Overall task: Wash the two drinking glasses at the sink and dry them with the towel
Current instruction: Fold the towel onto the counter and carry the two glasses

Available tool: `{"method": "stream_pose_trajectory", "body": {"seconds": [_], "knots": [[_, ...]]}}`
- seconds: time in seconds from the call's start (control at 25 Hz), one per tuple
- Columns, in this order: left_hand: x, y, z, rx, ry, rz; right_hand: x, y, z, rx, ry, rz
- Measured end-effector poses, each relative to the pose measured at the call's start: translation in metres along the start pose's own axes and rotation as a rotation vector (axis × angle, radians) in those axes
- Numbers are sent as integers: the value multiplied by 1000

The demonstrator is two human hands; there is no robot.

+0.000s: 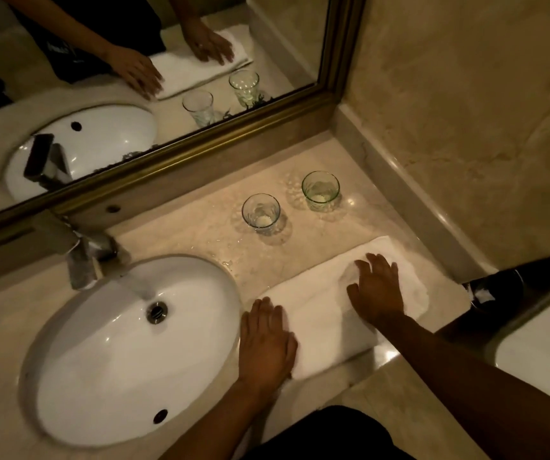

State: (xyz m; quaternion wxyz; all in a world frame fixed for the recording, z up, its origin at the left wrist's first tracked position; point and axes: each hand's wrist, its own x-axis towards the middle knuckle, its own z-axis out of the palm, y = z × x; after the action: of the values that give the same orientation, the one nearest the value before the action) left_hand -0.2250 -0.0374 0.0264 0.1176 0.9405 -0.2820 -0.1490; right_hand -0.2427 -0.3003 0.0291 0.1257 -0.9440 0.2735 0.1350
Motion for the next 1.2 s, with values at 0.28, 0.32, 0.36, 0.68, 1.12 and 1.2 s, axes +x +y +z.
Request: {"method": "stream_pose_trajectory", "body": {"seconds": [0.28,0.32,0.36,0.68,1.12,1.2], "knots": [[11,-74,-60,-272,33,-319,-22,-90,5,270,47,-125],[11,-83,-67,-333,21,-340,-25,-101,5,308,34,-148],[14,-89,-74,-387,21,-344,-23,-110,2,340,43,-162],[100,-114,-129,-492,101,-233,25,-158,-40,443,358,61],[208,-78,-122,-518,-35,-190,145,-121,-62,525,283,74],[215,-78,-117,-529,-49,-187,154,-120,-60,564,253,48]]}}
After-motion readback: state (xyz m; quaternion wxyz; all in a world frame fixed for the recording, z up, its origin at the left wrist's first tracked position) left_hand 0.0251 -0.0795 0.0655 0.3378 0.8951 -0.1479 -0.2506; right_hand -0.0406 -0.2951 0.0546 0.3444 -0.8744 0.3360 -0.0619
